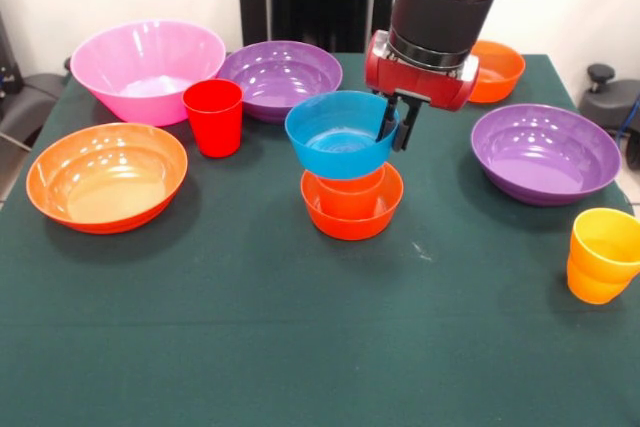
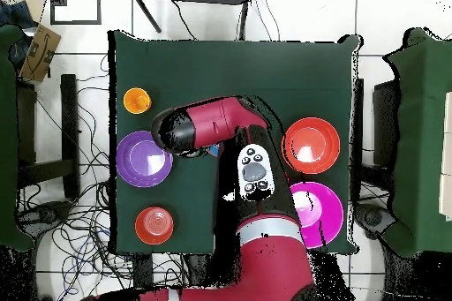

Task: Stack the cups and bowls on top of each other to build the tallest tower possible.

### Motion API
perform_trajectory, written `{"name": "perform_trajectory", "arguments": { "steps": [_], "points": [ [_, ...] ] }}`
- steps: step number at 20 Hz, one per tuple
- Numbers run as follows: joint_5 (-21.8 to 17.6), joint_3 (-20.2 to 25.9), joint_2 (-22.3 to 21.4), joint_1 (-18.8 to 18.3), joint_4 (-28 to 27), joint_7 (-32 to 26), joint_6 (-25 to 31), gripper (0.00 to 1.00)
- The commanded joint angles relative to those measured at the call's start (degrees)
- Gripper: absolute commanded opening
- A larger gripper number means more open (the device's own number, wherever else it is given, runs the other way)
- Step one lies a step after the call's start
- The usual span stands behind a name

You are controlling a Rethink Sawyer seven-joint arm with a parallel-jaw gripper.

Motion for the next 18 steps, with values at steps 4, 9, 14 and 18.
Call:
{"name": "perform_trajectory", "arguments": {
  "steps": [4, 9, 14, 18],
  "points": [
    [-4.4, 4.6, 3.2, 0.4, -0.9, -7.6, -2.8, 0.0],
    [-4.7, 4.6, 3.7, 0.6, -0.4, -6.7, -4.2, 0.0],
    [-5.4, 3.9, 4.0, 1.4, -0.2, -5.6, -4.9, 0.0],
    [-5.4, 3.6, 4.0, 1.7, 0.6, -5.1, -5.7, 0.0]
  ]
}}
